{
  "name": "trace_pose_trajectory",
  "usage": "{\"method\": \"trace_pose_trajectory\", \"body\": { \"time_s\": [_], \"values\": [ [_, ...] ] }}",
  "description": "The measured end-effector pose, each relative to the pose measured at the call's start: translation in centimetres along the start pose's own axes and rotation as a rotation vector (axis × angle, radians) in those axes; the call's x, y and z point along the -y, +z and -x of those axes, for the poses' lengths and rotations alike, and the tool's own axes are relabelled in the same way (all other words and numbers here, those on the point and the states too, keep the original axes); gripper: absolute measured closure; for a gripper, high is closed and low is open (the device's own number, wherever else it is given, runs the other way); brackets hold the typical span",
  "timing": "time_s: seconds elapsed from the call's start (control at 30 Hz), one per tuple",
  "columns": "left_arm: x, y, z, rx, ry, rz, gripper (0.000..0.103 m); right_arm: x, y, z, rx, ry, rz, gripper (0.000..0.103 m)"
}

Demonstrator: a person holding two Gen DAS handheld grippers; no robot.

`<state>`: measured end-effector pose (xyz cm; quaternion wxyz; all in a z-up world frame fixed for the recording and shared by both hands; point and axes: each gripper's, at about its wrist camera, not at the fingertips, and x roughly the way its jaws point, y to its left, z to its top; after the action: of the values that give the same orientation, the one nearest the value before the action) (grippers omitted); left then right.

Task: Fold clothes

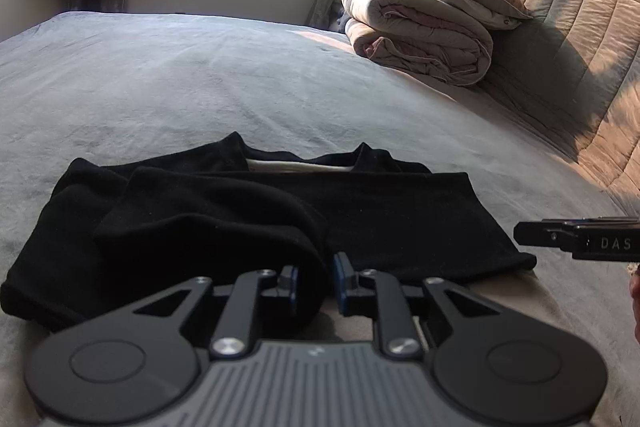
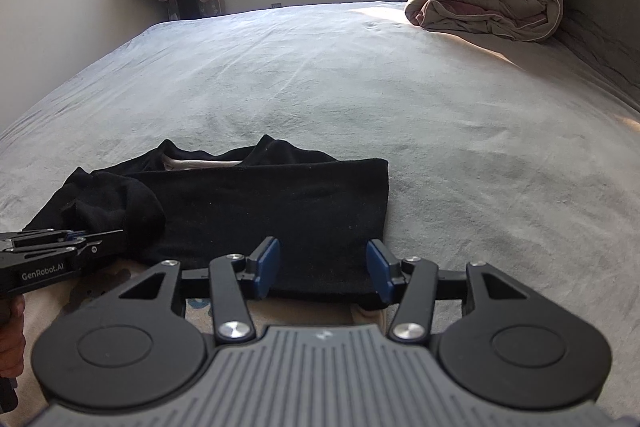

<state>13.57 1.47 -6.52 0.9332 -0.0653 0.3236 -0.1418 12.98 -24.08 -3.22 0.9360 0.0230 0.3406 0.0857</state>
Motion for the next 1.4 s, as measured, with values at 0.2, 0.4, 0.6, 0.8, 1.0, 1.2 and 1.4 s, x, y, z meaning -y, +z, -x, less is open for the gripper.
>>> {"method": "trace_pose_trajectory", "body": {
  "time_s": [0.2, 0.4, 0.6, 0.8, 1.0, 1.2, 1.4],
  "values": [
    [0.6, 0.7, 1.0, -0.066, -0.035, -0.016, 0.051, -0.2, 0.0, -0.2, -0.017, -0.008, 0.007, 0.044],
    [1.4, 1.5, 1.8, -0.190, -0.010, -0.038, 0.043, -0.5, 0.2, 0.0, -0.023, 0.000, 0.016, 0.043],
    [0.7, 1.7, 3.6, -0.253, -0.008, -0.006, 0.034, -1.0, 0.1, 0.2, -0.023, 0.015, 0.015, 0.043],
    [-2.7, 2.2, 6.1, -0.196, -0.005, 0.068, 0.035, -2.2, 0.1, 0.2, -0.039, 0.088, 0.012, 0.043],
    [-8.8, 3.0, 6.9, -0.141, 0.108, 0.212, 0.039, -6.3, 0.9, -0.3, -0.045, 0.161, 0.066, 0.044],
    [-13.1, 3.6, 7.2, -0.111, 0.171, 0.358, 0.052, -12.7, 2.4, -2.3, -0.034, 0.245, 0.175, 0.044],
    [-14.5, 3.6, 6.8, -0.111, 0.168, 0.418, 0.065, -18.0, 2.6, -4.3, -0.035, 0.298, 0.301, 0.045]
  ]
}}
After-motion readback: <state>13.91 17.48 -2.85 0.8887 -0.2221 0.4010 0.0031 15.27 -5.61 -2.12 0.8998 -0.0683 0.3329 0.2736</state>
